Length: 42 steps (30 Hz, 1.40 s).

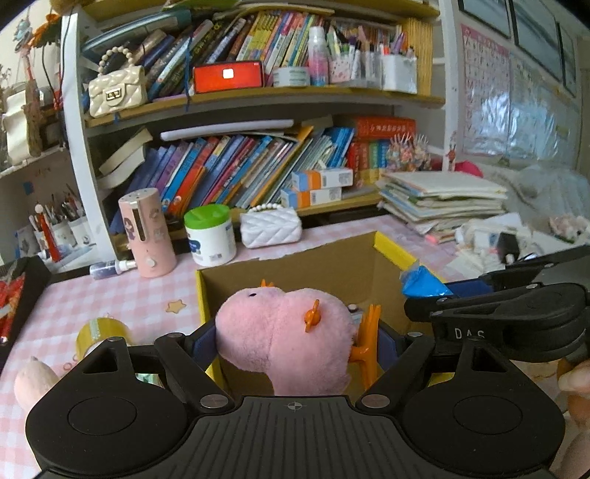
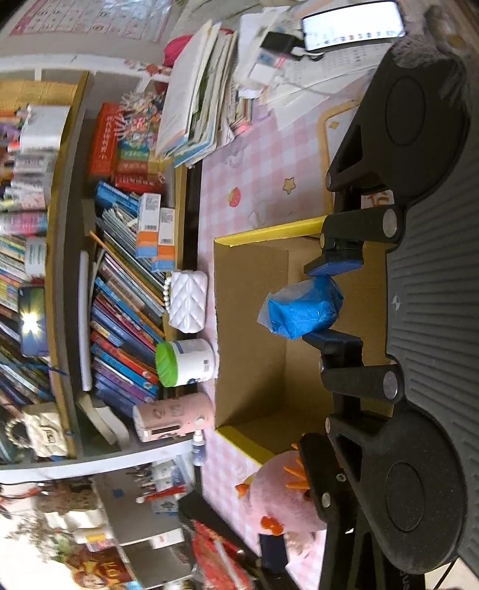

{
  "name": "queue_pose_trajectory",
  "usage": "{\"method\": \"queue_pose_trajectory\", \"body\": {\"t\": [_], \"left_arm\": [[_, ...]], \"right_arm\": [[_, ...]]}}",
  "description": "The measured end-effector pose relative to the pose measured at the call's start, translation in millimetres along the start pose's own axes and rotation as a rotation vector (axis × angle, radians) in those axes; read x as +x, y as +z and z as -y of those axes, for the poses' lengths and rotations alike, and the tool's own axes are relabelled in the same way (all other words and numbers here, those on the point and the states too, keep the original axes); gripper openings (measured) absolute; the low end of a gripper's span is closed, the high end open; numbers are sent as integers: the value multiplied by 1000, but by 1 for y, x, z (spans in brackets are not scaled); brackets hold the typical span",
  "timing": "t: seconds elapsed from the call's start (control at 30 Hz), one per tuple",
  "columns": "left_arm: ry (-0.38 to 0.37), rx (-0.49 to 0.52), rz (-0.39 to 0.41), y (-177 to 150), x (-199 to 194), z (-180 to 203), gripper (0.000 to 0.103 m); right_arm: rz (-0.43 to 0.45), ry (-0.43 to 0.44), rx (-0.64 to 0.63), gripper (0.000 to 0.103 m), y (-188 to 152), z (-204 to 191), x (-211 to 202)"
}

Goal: Organize objects
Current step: 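Lower the blue cloth and pink pig into the yellow box, then open both grippers to release the cloth and pig into the box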

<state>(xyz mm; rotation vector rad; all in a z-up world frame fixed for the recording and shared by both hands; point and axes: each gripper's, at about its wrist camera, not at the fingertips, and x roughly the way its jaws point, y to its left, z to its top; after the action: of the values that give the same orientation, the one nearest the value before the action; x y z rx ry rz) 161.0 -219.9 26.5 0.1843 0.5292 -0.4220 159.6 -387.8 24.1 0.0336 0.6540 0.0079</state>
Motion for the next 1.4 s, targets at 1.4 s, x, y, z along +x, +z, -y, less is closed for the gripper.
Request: {"method": "queue_pose_trajectory", "body": {"t": [1.4], "left_arm": [[34,3,-135,-12,34,6,87]], "right_arm": [[-170,-16,-298,31,5,-10,65]]}}
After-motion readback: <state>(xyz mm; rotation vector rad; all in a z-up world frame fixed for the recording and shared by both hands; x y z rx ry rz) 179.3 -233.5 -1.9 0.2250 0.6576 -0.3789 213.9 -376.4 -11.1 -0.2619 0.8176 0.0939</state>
